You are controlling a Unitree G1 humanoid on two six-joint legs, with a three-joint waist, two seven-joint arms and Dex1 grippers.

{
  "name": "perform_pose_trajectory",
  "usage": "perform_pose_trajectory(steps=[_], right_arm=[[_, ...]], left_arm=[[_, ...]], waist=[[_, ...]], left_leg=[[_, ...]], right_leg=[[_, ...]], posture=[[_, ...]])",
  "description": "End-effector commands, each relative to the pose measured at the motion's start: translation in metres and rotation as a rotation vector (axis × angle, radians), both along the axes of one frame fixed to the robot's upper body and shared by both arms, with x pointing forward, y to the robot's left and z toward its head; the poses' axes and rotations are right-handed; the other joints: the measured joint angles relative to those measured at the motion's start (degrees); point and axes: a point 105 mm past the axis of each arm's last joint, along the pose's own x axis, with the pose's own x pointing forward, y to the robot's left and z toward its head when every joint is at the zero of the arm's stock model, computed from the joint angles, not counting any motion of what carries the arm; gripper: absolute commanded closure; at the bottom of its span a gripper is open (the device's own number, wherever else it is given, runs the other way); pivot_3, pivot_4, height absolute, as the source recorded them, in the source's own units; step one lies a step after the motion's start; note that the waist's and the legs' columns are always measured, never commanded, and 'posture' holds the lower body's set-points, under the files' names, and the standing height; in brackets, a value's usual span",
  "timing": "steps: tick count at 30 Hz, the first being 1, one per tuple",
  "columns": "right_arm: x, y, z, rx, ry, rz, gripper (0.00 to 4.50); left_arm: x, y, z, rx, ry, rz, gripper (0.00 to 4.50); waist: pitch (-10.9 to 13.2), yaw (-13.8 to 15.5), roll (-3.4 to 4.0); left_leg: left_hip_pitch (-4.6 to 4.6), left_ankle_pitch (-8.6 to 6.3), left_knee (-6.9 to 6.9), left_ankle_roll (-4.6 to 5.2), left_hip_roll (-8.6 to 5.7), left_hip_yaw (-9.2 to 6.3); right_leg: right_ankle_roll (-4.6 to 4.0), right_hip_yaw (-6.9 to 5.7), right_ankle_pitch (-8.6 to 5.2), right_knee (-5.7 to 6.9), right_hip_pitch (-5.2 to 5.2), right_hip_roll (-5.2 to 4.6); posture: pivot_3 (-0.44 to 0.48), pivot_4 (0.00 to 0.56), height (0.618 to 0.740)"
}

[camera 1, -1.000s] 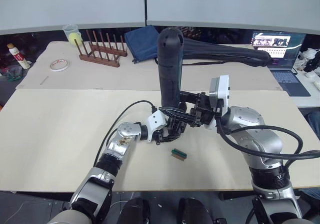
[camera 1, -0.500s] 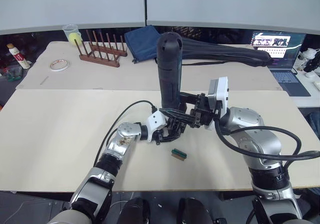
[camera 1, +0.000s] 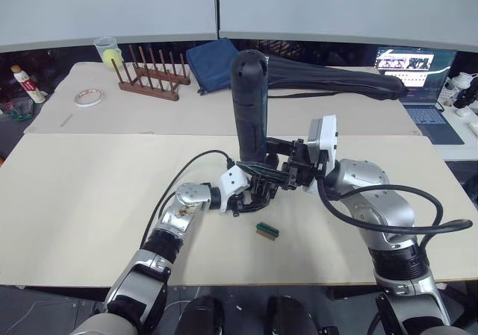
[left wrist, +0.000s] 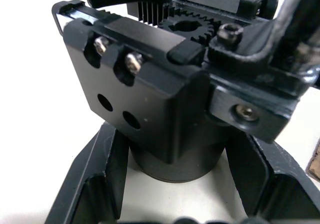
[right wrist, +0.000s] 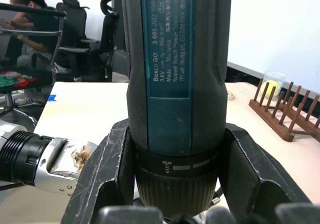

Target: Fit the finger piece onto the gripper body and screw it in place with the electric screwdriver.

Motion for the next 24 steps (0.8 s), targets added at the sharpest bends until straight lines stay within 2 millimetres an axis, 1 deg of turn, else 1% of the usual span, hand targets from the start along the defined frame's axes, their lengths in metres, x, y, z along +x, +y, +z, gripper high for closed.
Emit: perform_pose_trajectory(steps=[1, 9, 14, 15, 21, 24], right_arm=[[0.007, -0.006, -0.01, -0.055, 0.006, -0.042, 2.58], [0.007, -0.009, -0.025, -0.132, 0.05, -0.038, 2.58], [0.011, -0.012, -0.04, -0.204, 0.1, -0.062, 2.58], [0.012, -0.013, -0.042, -0.208, 0.116, -0.065, 2.58], [0.016, -0.015, -0.048, -0.193, 0.208, -0.086, 2.58], [0.018, -0.017, -0.049, -0.189, 0.213, -0.093, 2.58]], left_arm=[[0.005, -0.002, 0.017, -0.026, -0.059, -0.007, 2.2], [0.005, -0.002, 0.018, -0.024, -0.059, -0.004, 2.2], [0.006, -0.001, 0.018, -0.025, -0.06, -0.002, 2.2], [0.006, -0.001, 0.018, -0.025, -0.06, -0.002, 2.2], [0.006, -0.001, 0.019, -0.027, -0.06, 0.001, 2.2], [0.007, -0.001, 0.019, -0.027, -0.061, 0.003, 2.2]], waist=[[0.0, -0.01, 0.0], [0.0, 0.0, 0.0], [-0.01, 0.0, 0.0], [-0.01, 0.0, 0.0], [-0.02, 0.04, 0.0], [-0.02, 0.04, 0.0]], left_leg=[[0.01, 0.0, 0.0, 0.0, 0.0, 0.0], [0.13, 0.0, -0.01, 0.0, 0.01, 0.0], [0.23, -0.05, -0.01, 0.08, 0.03, -0.01], [0.25, -0.14, -0.01, 0.23, 0.03, -0.01], [0.27, -0.14, -0.01, 0.22, 0.04, -0.02], [0.28, -0.15, -0.01, 0.23, 0.05, -0.02]], right_leg=[[0.0, 0.0, 0.0, 0.0, 0.01, 0.0], [-0.01, 0.0, 0.0, 0.0, 0.11, 0.0], [-0.01, 0.0, -0.01, 0.0, 0.19, 0.0], [-0.01, 0.01, -0.01, 0.0, 0.2, 0.0], [-0.02, 0.01, -0.01, 0.01, 0.22, 0.0], [-0.02, 0.01, -0.01, 0.0, 0.22, -0.01]], posture=[[0.0, 0.15, 0.74], [0.0, 0.15, 0.74], [0.0, 0.15, 0.74], [0.0, 0.15, 0.74], [0.0, 0.15, 0.74], [0.0, 0.15, 0.74]])
